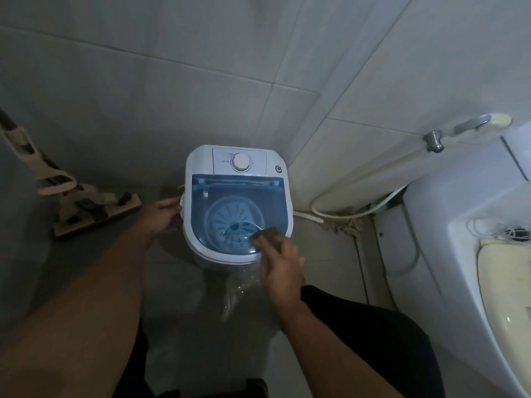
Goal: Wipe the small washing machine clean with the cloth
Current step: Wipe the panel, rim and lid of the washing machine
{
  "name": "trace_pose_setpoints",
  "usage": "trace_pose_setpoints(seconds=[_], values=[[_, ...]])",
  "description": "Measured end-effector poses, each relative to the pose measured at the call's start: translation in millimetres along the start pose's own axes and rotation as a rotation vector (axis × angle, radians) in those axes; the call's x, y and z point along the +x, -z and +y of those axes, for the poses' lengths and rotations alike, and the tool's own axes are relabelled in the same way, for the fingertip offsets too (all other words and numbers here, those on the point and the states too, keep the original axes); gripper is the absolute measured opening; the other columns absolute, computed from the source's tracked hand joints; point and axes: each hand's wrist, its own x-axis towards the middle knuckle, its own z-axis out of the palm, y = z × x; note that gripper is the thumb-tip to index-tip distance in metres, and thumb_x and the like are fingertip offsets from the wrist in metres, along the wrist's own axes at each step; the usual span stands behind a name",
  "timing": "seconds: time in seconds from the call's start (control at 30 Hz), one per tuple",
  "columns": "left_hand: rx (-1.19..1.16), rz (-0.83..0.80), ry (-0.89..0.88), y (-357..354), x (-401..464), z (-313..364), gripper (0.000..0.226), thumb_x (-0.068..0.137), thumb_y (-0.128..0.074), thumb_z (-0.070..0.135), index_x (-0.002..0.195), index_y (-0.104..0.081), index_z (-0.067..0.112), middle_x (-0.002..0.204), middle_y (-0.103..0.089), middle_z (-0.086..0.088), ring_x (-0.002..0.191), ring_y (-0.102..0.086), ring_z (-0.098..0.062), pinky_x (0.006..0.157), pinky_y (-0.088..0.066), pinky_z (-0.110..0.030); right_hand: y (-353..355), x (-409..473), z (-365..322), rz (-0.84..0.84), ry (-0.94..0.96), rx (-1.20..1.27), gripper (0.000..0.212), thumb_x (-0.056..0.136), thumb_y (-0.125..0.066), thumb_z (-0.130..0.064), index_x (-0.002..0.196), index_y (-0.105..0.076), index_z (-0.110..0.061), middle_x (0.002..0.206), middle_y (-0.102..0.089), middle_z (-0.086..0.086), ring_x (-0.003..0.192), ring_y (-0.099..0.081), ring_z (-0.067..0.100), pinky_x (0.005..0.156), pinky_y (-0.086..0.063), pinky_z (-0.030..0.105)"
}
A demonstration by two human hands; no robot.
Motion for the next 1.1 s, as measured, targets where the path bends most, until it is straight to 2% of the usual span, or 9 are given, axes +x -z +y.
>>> trace_pose_setpoints(seconds=[0.1,0.2,0.27,0.4,0.57,0.67,0.73,0.87,1.1], values=[[0.013,-0.002,0.005,1,-1,0,0.037,0.098,-0.056,0.012,0.134,-0.061,0.019,0.123,-0.068,-0.017,0.097,-0.064,-0.026,0.090,-0.051,-0.038,-14,-28,-43,-0.068,0.286,0.013,0.042,0.093,-0.064,-0.028,0.133,-0.064,-0.040,0.128,-0.060,-0.001,0.106,-0.059,0.026,0.085,-0.036,0.037],[0.022,0.007,-0.002,0,0,-1,0.037,0.098,-0.056,0.012,0.134,-0.061,0.018,0.123,-0.068,-0.019,0.098,-0.064,-0.027,0.094,-0.052,-0.041,-14,-33,-59,-0.139,0.438,0.054,0.049,0.091,-0.068,-0.024,0.139,-0.062,-0.035,0.128,-0.059,0.000,0.109,-0.060,0.025,0.087,-0.040,0.038],[0.027,0.008,-0.014,-2,0,-1,0.037,0.098,-0.055,0.011,0.135,-0.060,0.017,0.120,-0.068,-0.018,0.093,-0.065,-0.026,0.088,-0.053,-0.038,0,-22,-50,-0.082,0.346,0.129,0.047,0.095,-0.062,-0.024,0.141,-0.062,-0.033,0.129,-0.060,0.003,0.114,-0.060,0.025,0.089,-0.042,0.039],[0.009,0.013,-0.019,-4,-5,0,0.036,0.099,-0.053,0.010,0.135,-0.058,0.016,0.113,-0.066,-0.015,0.085,-0.063,-0.022,0.079,-0.052,-0.032,24,22,-3,0.105,-0.077,0.238,0.041,0.101,-0.056,-0.032,0.141,-0.063,-0.031,0.125,-0.058,0.000,0.110,-0.060,0.017,0.096,-0.051,0.040],[0.012,-0.007,-0.013,-3,-3,0,0.037,0.100,-0.052,0.011,0.136,-0.057,0.016,0.111,-0.066,-0.015,0.093,-0.061,-0.024,0.078,-0.051,-0.029,28,72,19,0.136,-0.112,0.273,0.034,0.103,-0.058,-0.027,0.134,-0.070,-0.029,0.124,-0.054,-0.004,0.111,-0.059,0.009,0.106,-0.050,0.025],[0.005,-0.017,-0.006,-1,-1,-1,0.036,0.099,-0.054,0.012,0.135,-0.058,0.017,0.111,-0.067,-0.014,0.096,-0.062,-0.024,0.079,-0.052,-0.030,8,85,9,0.061,-0.197,0.200,0.029,0.100,-0.061,-0.026,0.127,-0.073,-0.029,0.124,-0.056,-0.001,0.109,-0.061,0.017,0.103,-0.052,0.045],[-0.003,-0.022,0.000,0,0,-2,0.036,0.099,-0.055,0.012,0.134,-0.058,0.018,0.113,-0.067,-0.013,0.096,-0.063,-0.024,0.082,-0.052,-0.032,-5,75,-9,0.026,-0.102,0.153,0.028,0.099,-0.061,-0.025,0.125,-0.072,-0.027,0.122,-0.058,0.004,0.108,-0.060,0.027,0.097,-0.052,0.052],[-0.017,-0.028,0.011,1,2,-2,0.036,0.099,-0.055,0.012,0.134,-0.059,0.018,0.112,-0.067,-0.014,0.090,-0.063,-0.022,0.078,-0.052,-0.030,-8,43,-39,-0.092,0.244,-0.053,0.032,0.099,-0.052,-0.027,0.126,-0.068,-0.035,0.125,-0.057,0.001,0.106,-0.056,0.027,0.087,-0.035,0.035],[-0.039,-0.028,-0.008,1,-1,-4,0.036,0.099,-0.054,0.011,0.134,-0.058,0.017,0.115,-0.067,-0.015,0.099,-0.061,-0.025,0.082,-0.051,-0.029,32,51,-7,-0.120,0.129,-0.249,0.036,0.095,-0.064,-0.025,0.126,-0.068,-0.043,0.120,-0.057,-0.004,0.106,-0.058,0.024,0.081,-0.032,0.036]])
